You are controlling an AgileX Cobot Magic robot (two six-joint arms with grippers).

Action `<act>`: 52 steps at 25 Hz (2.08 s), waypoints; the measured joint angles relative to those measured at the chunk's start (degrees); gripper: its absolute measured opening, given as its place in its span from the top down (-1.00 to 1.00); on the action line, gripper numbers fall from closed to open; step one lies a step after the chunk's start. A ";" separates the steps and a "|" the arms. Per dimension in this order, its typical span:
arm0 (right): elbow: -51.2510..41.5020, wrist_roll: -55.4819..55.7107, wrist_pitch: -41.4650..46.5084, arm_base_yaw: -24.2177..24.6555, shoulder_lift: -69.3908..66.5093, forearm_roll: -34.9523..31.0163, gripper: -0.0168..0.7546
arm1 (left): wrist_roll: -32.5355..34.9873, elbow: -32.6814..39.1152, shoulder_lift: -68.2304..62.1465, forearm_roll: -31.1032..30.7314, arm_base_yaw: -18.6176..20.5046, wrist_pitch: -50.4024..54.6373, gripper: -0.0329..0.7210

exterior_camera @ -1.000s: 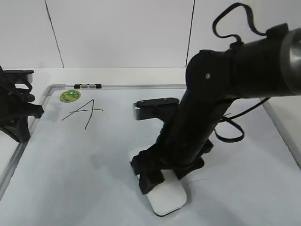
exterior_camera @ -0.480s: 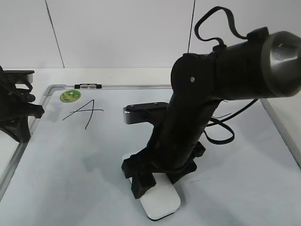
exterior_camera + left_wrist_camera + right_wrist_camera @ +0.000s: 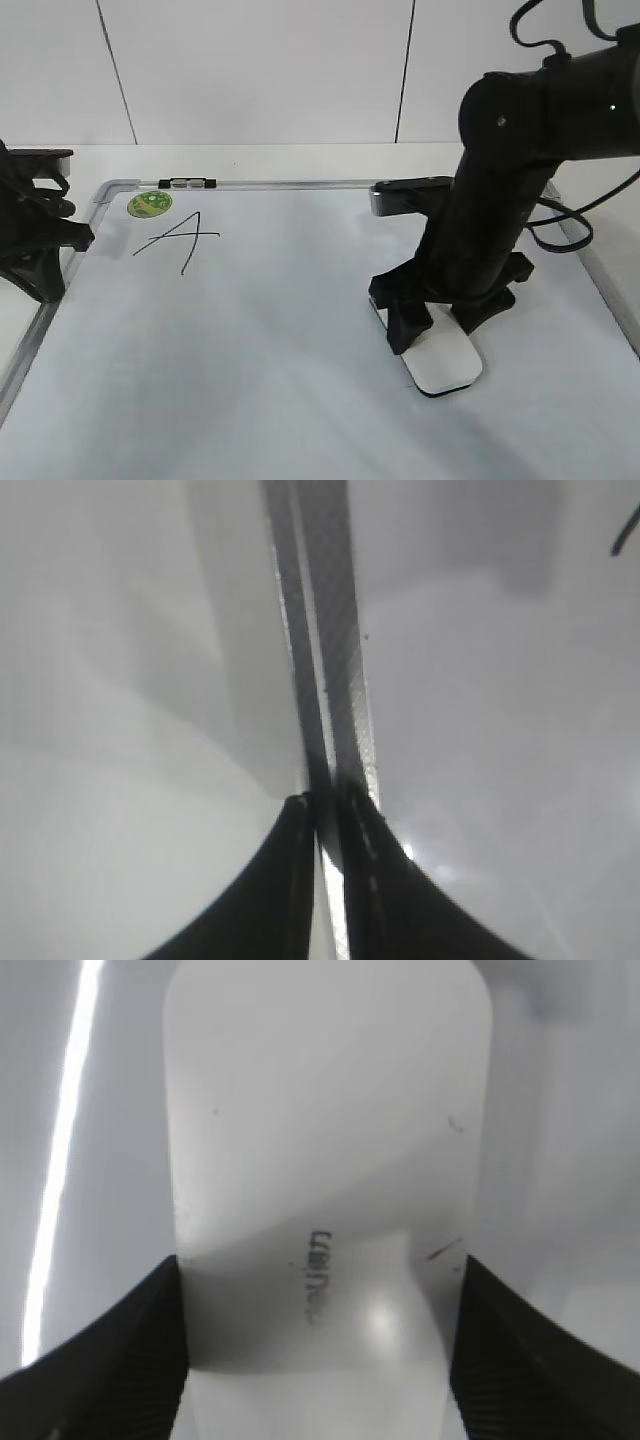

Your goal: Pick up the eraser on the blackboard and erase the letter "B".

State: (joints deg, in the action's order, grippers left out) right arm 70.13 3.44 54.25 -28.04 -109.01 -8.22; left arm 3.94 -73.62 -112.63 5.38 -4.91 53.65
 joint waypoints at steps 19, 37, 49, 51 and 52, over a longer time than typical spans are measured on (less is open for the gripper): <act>0.26 -1.29 1.02 -0.84 0.10 4.70 -0.50 | 0.00 0.00 0.00 -0.93 -0.26 0.78 0.81; 5.99 -3.44 5.24 -17.07 -2.18 -5.64 -0.50 | -0.02 0.00 0.00 -1.17 -0.26 1.03 0.81; 6.04 5.89 9.35 -10.43 7.63 1.74 -0.50 | -0.02 0.00 0.00 -1.17 -0.26 1.06 0.81; 5.93 6.23 10.24 -6.90 9.31 2.64 -0.50 | -0.02 0.00 0.00 -1.06 -0.26 1.06 0.81; 5.82 6.23 10.51 -4.80 10.10 2.95 -0.50 | -0.02 0.00 0.00 -0.97 -0.26 1.06 0.81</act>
State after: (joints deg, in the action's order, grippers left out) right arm 75.95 9.67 64.76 -32.84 -98.91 -5.27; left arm 3.92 -73.62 -112.63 4.41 -5.16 54.71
